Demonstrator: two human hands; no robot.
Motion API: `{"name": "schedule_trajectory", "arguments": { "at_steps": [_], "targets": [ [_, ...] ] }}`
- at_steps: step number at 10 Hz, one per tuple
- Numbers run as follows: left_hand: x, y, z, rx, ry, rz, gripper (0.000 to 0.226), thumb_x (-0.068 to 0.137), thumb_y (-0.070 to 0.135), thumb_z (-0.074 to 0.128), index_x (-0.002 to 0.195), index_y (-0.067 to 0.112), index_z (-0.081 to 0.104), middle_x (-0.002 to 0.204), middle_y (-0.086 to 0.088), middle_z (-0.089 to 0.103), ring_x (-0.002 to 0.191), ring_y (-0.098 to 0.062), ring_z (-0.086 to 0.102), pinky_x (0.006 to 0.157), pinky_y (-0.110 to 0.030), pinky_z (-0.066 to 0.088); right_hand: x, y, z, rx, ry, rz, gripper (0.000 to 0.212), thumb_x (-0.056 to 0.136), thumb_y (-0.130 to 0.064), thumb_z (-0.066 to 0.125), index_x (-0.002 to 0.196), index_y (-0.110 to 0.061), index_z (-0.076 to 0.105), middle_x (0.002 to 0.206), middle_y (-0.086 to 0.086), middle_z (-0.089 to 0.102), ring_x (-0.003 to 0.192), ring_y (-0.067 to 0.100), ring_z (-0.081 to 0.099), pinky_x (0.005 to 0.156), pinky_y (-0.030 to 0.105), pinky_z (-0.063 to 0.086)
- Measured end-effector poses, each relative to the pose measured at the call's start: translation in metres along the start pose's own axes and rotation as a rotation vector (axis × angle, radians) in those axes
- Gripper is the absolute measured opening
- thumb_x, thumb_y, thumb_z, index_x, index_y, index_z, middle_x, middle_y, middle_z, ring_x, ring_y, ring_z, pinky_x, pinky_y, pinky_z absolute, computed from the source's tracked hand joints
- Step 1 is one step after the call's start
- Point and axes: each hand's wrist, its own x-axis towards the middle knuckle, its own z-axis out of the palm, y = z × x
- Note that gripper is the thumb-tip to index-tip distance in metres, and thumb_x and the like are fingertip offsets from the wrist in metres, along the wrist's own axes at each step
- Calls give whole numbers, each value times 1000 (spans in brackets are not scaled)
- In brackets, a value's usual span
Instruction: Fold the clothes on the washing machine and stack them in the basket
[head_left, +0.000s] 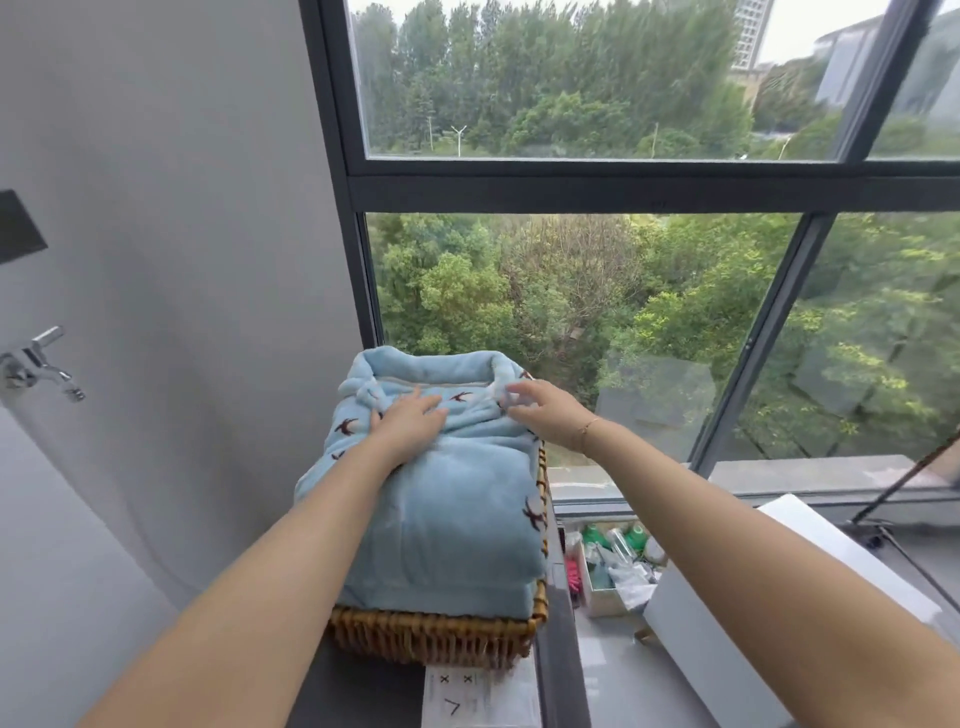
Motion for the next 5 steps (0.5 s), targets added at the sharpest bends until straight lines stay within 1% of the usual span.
{"name": "schedule_trajectory", "arguments": {
  "at_steps": [1, 2, 3, 4, 5],
  "targets": [
    [-35, 31, 2, -61, 27, 70, 42, 102, 33, 34, 139, 20, 48, 152, 0, 38, 141, -19, 30, 117, -38, 20, -31, 10, -16, 69, -11, -42, 35, 91, -17, 49, 124, -19, 62, 132, 5, 56, 115, 20, 54, 87, 27, 43],
    [-80, 69, 14, -20, 61, 29, 36, 100, 29, 35, 121, 18, 61, 137, -2, 54, 130, -22, 45, 109, -35, 31, -65, 23, -33, 44, -57, -143, 29, 91, -16, 51, 114, -15, 68, 120, 5, 62, 98, 13, 57, 78, 22, 42],
    [-122, 94, 33, 96, 78, -44, 35, 97, 29, 34, 120, 23, 60, 137, -2, 53, 129, -24, 44, 109, -41, 29, -101, 39, -49, 1, -96, -230, 26, 92, -15, 51, 107, -11, 72, 101, 3, 67, 67, 0, 49, 59, 13, 38],
    [-164, 117, 48, 151, 157, -59, 43, 99, 29, 37, 141, 22, 44, 150, -3, 39, 137, -23, 33, 112, -39, 26, -132, 56, -60, 6, -140, -259, 24, 93, -16, 52, 102, -9, 73, 99, 10, 70, 66, 10, 52, 62, 23, 44],
    [-199, 126, 61, 69, 37, -102, 44, 100, 27, 38, 143, 18, 41, 156, -6, 27, 141, -24, 28, 114, -38, 25, -160, 71, -61, -1, -205, -241, 23, 92, -17, 54, 100, -6, 73, 104, 15, 70, 85, 27, 63, 80, 36, 52]
  ]
}}
